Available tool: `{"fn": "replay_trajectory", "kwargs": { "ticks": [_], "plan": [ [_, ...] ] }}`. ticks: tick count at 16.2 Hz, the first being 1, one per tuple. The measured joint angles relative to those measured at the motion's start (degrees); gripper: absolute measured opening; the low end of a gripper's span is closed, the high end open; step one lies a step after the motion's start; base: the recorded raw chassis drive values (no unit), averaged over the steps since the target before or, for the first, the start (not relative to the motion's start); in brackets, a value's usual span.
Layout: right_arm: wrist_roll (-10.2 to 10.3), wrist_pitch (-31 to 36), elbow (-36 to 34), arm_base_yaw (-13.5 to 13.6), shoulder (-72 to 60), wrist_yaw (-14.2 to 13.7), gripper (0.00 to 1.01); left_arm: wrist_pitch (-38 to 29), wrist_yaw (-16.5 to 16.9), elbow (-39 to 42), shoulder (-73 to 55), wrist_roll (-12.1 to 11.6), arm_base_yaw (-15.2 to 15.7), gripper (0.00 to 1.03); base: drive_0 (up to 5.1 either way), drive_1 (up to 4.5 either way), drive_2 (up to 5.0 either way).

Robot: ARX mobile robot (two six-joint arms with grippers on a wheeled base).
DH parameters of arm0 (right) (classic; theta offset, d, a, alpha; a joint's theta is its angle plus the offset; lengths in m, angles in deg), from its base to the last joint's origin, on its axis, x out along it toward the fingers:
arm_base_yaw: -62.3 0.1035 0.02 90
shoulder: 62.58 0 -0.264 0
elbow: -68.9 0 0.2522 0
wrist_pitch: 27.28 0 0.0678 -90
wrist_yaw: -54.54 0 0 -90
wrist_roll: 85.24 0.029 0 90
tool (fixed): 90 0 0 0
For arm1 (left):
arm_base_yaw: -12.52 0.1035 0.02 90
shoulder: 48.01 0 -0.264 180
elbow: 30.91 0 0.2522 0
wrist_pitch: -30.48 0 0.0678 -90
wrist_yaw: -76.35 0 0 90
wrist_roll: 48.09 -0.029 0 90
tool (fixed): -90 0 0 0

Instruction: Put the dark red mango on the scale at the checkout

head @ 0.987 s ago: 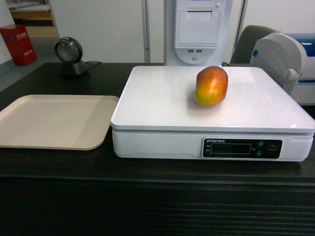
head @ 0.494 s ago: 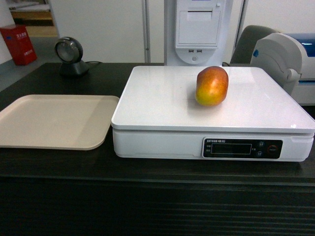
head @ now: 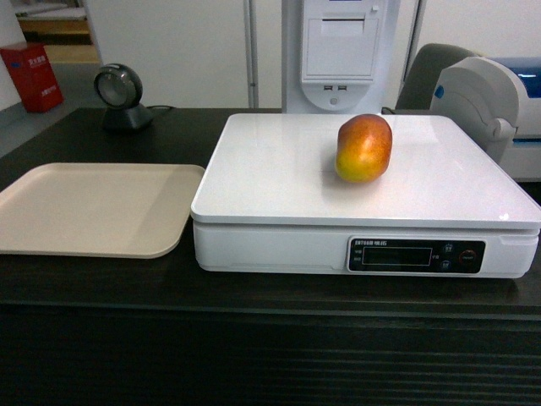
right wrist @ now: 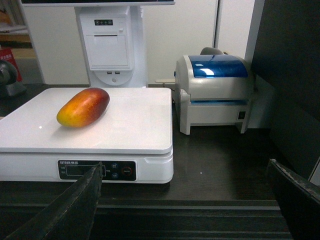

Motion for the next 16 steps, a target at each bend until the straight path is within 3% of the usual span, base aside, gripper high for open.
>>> {"fn": "replay_trajectory", "kwargs": {
  "ticks": [7,9,15,16],
  "plan": [
    [0.0,0.0,0.0,0.0,0.0,0.0,0.98,8.8,0.0,0.0,8.9,0.0,0.0,0.02,0.0,0.0,0.0],
    [0.0,0.0,0.0,0.0,0.0,0.0,0.98,19.8,0.0,0.0,17.2,0.0,0.0,0.02,0.0,0.0,0.0],
    [0.0,0.0,0.0,0.0,0.0,0.0,0.98,19.1,0.0,0.0,18.3,0.0,0.0,0.02,0.0,0.0,0.0],
    [0.0,0.0,0.0,0.0,0.0,0.0,0.98,19.1,0.0,0.0,18.3,0.0,0.0,0.09,0.0,0.0,0.0]
  ]
}}
